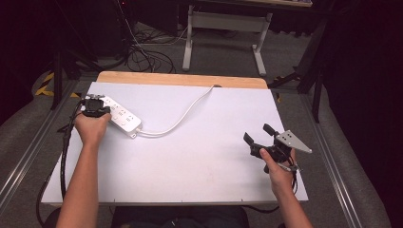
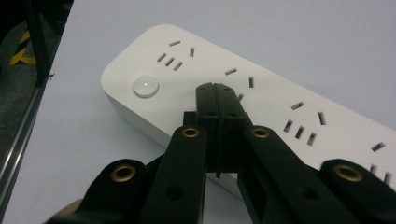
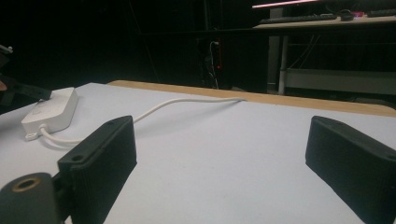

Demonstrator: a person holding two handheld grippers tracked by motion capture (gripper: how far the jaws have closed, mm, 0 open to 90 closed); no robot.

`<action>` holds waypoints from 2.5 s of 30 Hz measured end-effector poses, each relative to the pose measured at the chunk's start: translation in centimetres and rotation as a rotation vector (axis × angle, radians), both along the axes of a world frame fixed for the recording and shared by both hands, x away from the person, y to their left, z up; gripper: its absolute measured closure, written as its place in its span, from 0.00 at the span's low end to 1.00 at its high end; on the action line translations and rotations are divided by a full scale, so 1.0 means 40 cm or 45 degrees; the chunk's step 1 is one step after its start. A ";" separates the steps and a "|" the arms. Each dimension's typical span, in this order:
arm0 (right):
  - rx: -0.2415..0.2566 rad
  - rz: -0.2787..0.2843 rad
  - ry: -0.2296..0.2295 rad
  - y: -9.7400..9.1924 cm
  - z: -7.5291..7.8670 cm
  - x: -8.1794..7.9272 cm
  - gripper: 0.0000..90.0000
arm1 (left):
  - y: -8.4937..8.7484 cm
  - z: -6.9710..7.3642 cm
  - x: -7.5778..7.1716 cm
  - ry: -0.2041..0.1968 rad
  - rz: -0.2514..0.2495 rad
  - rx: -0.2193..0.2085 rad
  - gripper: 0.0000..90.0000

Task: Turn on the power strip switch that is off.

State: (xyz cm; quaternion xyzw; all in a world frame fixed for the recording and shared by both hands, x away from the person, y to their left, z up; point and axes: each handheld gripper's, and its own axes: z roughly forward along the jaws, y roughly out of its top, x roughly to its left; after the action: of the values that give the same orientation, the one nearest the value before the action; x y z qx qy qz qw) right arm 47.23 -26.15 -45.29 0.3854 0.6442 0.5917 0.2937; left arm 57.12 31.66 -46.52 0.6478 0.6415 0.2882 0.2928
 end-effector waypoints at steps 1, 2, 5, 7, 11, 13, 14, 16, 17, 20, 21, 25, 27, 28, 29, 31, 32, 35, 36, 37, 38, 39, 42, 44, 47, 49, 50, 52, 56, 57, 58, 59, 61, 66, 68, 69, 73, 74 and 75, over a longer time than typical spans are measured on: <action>0.000 0.000 0.000 0.000 0.000 0.000 0.10 | 0.000 0.000 0.000 0.001 0.001 -0.001 1.00; -0.002 0.003 -0.001 0.000 0.000 -0.001 0.10 | 0.001 0.000 0.001 0.002 0.001 -0.004 1.00; -0.005 -0.003 0.003 -0.001 0.000 -0.001 0.10 | 0.002 0.000 0.000 0.001 0.000 -0.012 1.00; -0.006 -0.005 0.005 -0.002 0.000 0.000 0.10 | 0.005 -0.001 0.000 -0.002 0.000 -0.033 1.00; -0.010 -0.006 0.006 -0.003 -0.002 -0.001 0.10 | 0.001 -0.001 0.000 -0.006 0.002 -0.011 1.00; -0.007 -0.005 0.006 -0.003 -0.002 -0.003 0.10 | 0.001 0.000 0.001 -0.003 0.001 -0.008 1.00; -0.004 -0.004 0.006 -0.003 -0.001 -0.003 0.10 | 0.001 0.000 0.001 0.001 0.001 -0.014 1.00; -0.005 -0.004 0.008 -0.003 -0.002 -0.002 0.10 | 0.005 -0.001 -0.001 -0.003 -0.005 -0.030 1.00; -0.011 -0.007 0.008 -0.004 -0.002 -0.001 0.10 | 0.007 0.000 -0.001 0.000 -0.003 -0.037 1.00; -0.008 -0.002 0.011 -0.002 -0.002 -0.002 0.10 | 0.007 0.000 -0.001 -0.002 -0.001 -0.040 1.00; -0.007 -0.001 0.012 -0.002 -0.003 -0.002 0.10 | 0.005 -0.001 -0.001 -0.007 -0.003 -0.030 1.00; -0.015 0.001 0.016 -0.003 -0.004 -0.001 0.10 | 0.006 0.002 0.001 0.002 0.001 -0.039 1.00; -0.012 0.001 0.017 -0.002 -0.004 0.000 0.11 | 0.008 0.001 0.001 -0.003 0.000 -0.044 1.00; -0.008 0.000 0.015 -0.002 -0.004 0.000 0.11 | 0.005 0.001 0.000 -0.014 0.004 -0.037 1.00; -0.010 0.001 0.012 -0.003 -0.004 0.001 0.11 | 0.003 0.001 0.001 -0.018 0.001 -0.027 1.00; -0.009 0.001 0.015 -0.003 -0.004 0.002 0.11 | 0.002 0.002 0.003 -0.013 0.004 -0.047 1.00; -0.008 0.000 0.017 -0.003 -0.005 0.003 0.11 | 0.003 0.001 0.005 -0.016 0.013 -0.055 1.00; -0.012 0.001 0.020 -0.002 -0.005 0.004 0.11 | 0.005 0.001 0.004 -0.019 0.007 -0.074 1.00; -0.016 0.002 0.020 -0.001 -0.006 0.005 0.11 | 0.006 0.001 0.004 -0.016 0.005 -0.079 1.00; -0.017 0.003 0.020 -0.001 -0.006 0.005 0.11 | 0.007 0.002 0.004 -0.015 0.005 -0.083 1.00; -0.017 0.004 0.019 0.000 -0.006 0.005 0.11 | 0.007 0.002 0.004 -0.015 0.008 -0.083 1.00; -0.018 0.005 0.019 0.000 -0.006 0.005 0.11 | 0.007 0.002 0.004 -0.015 0.009 -0.085 1.00; -0.016 0.004 0.020 -0.001 -0.006 0.004 0.11 | 0.007 0.002 0.003 -0.019 0.007 -0.083 1.00; -0.013 0.005 0.024 -0.001 -0.006 0.005 0.11 | 0.007 0.003 -0.001 -0.040 0.018 -0.077 1.00; -0.014 0.003 0.024 -0.001 -0.006 0.006 0.11 | 0.018 0.002 -0.013 -0.072 0.024 -0.091 0.98; -0.015 0.004 0.025 -0.002 -0.006 0.007 0.11 | 0.028 0.003 -0.024 -0.102 0.019 -0.102 0.97; -0.016 0.003 0.025 -0.002 -0.007 0.007 0.11 | 0.035 0.006 -0.032 -0.123 0.018 -0.112 0.97; -0.016 0.001 0.026 -0.001 -0.007 0.007 0.11 | 0.045 0.014 -0.042 -0.146 0.017 -0.132 0.97; -0.017 0.002 0.024 0.001 -0.007 0.005 0.11 | 0.055 0.024 -0.074 -0.204 -0.025 -0.168 0.95; -0.019 0.002 0.024 0.002 -0.007 0.005 0.11 | 0.056 0.023 -0.085 -0.221 -0.041 -0.179 0.94; -0.018 0.004 0.024 0.003 -0.007 0.006 0.11 | 0.055 0.024 -0.094 -0.231 -0.050 -0.182 0.93; -0.016 0.004 0.025 0.003 -0.006 0.006 0.11 | 0.054 0.026 -0.100 -0.245 -0.055 -0.185 0.92; -0.020 0.002 0.024 0.003 -0.006 0.007 0.11 | 0.048 0.034 -0.113 -0.286 -0.076 -0.198 0.89; -0.018 0.004 0.025 0.003 -0.006 0.007 0.11 | 0.026 0.061 -0.152 -0.382 -0.145 -0.186 0.83; -0.020 0.005 0.025 0.004 -0.006 0.008 0.11 | 0.025 0.068 -0.166 -0.402 -0.151 -0.197 0.82; -0.020 0.005 0.025 0.004 -0.006 0.008 0.11 | 0.026 0.071 -0.173 -0.413 -0.154 -0.199 0.81; -0.018 0.005 0.024 0.005 -0.005 0.008 0.11 | 0.032 0.085 -0.203 -0.454 -0.166 -0.199 0.79; -0.018 0.005 0.023 0.006 -0.005 0.008 0.11 | 0.034 0.089 -0.211 -0.462 -0.168 -0.193 0.79; -0.019 0.005 0.022 0.006 -0.006 0.008 0.11 | 0.035 0.092 -0.218 -0.470 -0.166 -0.195 0.77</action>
State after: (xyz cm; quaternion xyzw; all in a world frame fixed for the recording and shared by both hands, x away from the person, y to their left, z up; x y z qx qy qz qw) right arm 47.54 -25.91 -45.51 0.3872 0.6519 0.5841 0.2897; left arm 48.42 33.05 -42.83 0.5998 0.5539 0.3329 0.4719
